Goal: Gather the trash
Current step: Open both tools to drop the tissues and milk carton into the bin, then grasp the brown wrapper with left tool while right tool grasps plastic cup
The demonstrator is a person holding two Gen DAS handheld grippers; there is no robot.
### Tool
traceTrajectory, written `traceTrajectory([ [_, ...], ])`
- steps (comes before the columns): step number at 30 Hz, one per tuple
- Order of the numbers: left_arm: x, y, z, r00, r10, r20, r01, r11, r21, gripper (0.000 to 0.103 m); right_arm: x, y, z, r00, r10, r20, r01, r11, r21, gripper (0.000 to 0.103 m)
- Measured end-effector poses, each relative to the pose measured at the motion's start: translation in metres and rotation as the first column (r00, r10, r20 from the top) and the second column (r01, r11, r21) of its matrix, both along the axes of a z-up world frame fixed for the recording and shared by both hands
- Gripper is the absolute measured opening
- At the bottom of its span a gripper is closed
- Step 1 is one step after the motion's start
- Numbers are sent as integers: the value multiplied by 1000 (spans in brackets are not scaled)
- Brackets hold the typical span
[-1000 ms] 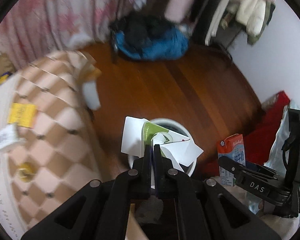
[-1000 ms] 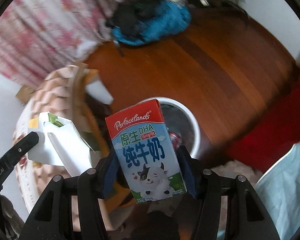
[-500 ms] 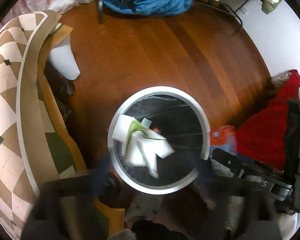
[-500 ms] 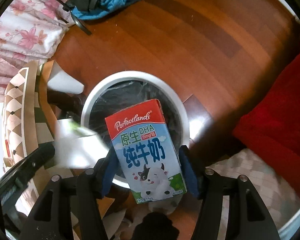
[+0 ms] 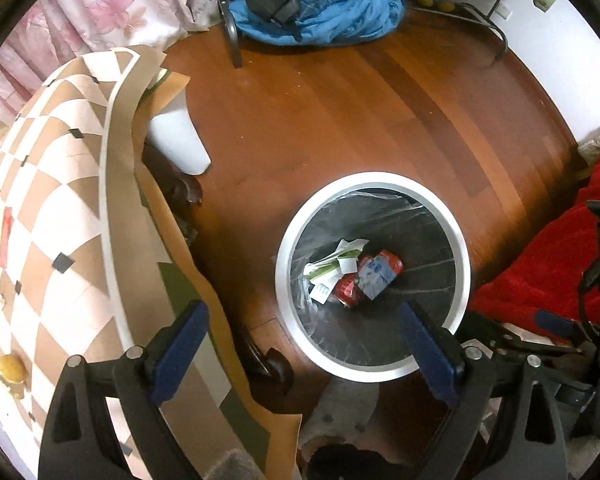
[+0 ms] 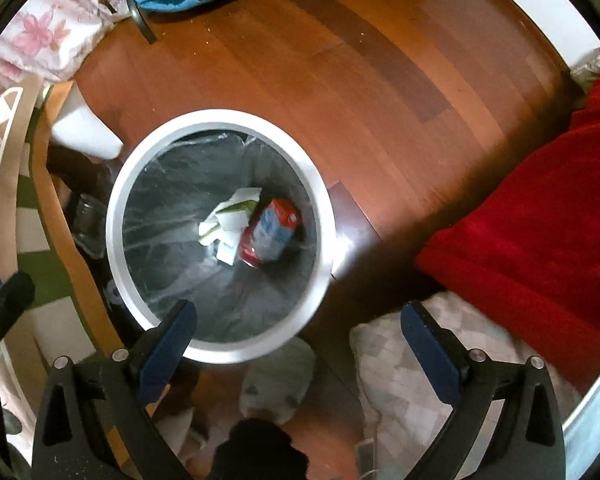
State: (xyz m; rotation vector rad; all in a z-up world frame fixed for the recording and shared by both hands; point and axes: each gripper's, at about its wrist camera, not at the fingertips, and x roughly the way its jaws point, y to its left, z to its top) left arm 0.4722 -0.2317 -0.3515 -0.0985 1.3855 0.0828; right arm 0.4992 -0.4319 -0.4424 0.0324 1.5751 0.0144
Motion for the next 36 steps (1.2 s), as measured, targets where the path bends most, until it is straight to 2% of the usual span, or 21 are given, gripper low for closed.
traceTrajectory([
  [9,-18,4,38,998,9,63,-11,999,44,97,-16,1,46,998,13,56,-12,1000,-17,103],
  [17,-42,10,97,986,17,163,-25,999,48,97,-38,2,116,986,19,165,-15,999,-28,103],
  [24,-66,21,147,971,63,232,-73,997,34,97,-63,6,179,970,-10,242,6,1000,20,103],
  [30,-103,62,182,947,147,286,-165,985,41,97,-93,27,240,943,-1,334,-35,994,101,103],
  [33,-135,99,184,933,211,292,-236,970,55,97,-110,52,257,936,26,352,-79,987,138,103],
  [36,-186,151,175,909,295,294,-333,939,86,97,-136,99,258,935,84,345,-157,970,187,103],
])
